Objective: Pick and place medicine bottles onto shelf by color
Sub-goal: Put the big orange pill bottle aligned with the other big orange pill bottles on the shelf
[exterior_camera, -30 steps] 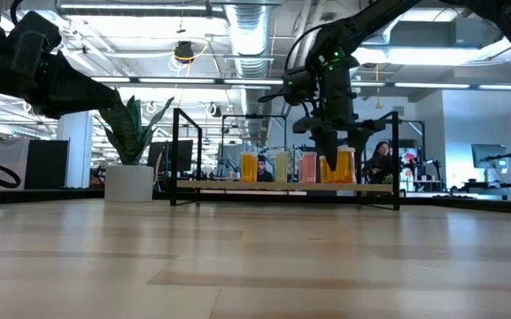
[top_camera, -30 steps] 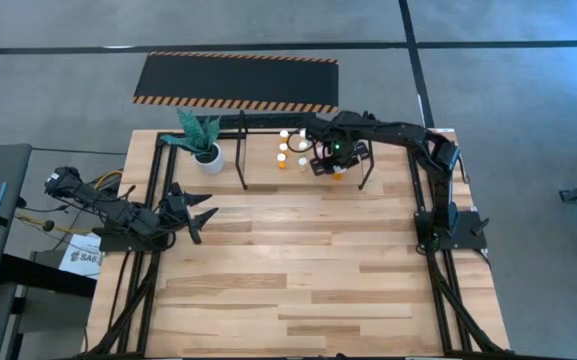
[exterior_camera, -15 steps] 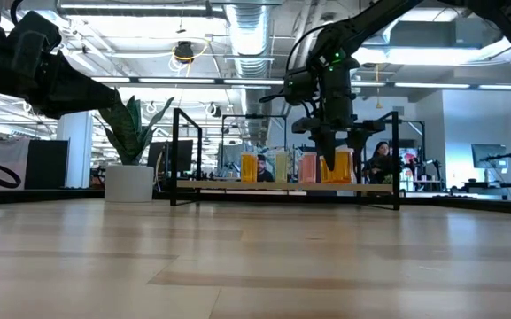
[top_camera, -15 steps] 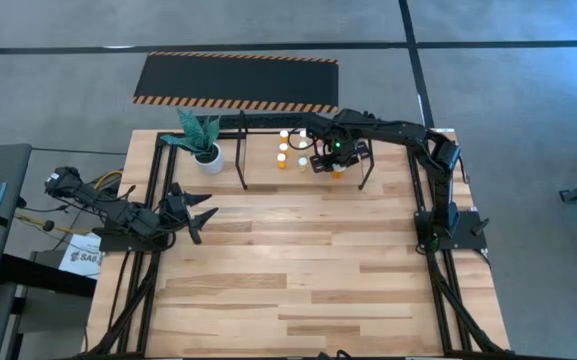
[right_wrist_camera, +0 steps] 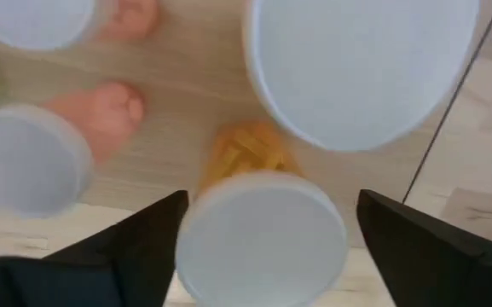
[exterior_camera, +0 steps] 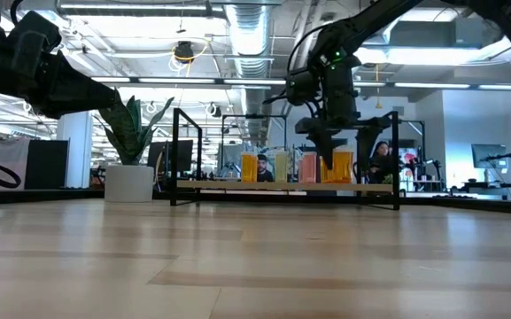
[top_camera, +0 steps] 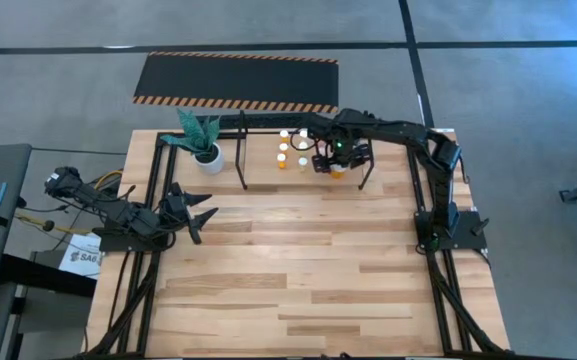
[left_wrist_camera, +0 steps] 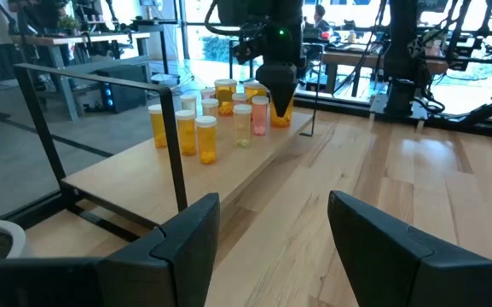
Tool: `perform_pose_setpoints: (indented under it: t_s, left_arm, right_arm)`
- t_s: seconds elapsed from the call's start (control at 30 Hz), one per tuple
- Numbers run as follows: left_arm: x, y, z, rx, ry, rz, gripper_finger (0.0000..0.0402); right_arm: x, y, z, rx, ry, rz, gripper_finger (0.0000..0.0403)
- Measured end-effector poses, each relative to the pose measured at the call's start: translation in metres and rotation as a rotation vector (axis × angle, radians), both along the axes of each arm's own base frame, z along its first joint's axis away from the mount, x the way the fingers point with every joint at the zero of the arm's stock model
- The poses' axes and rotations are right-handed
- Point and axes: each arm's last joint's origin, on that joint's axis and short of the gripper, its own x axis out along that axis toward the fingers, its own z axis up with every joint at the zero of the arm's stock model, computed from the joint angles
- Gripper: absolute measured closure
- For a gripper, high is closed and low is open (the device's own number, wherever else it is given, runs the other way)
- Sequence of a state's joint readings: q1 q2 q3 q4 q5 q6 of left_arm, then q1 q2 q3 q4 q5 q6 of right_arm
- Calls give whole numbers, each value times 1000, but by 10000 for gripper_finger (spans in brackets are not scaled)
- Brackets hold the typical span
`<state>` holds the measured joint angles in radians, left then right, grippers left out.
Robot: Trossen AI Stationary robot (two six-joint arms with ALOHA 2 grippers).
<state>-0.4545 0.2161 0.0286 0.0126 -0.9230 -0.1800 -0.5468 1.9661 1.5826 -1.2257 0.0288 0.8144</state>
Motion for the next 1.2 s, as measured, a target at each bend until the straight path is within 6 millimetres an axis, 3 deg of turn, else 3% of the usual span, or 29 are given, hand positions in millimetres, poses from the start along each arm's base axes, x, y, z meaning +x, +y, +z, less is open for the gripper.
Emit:
perform_pose_setpoints:
  t_s: [0.17, 0.47, 1.2]
  left_arm:
    - [0, 0, 0, 0, 0, 0, 193]
    - [0, 0, 0, 0, 0, 0, 193]
    - [0, 0, 0, 0, 0, 0, 193]
  right_arm:
    - [-2, 5, 8, 3, -12, -14, 10]
    - [-4, 22, 32, -43, -51, -3, 14]
    - [4, 20, 17, -42, -25, 29, 10]
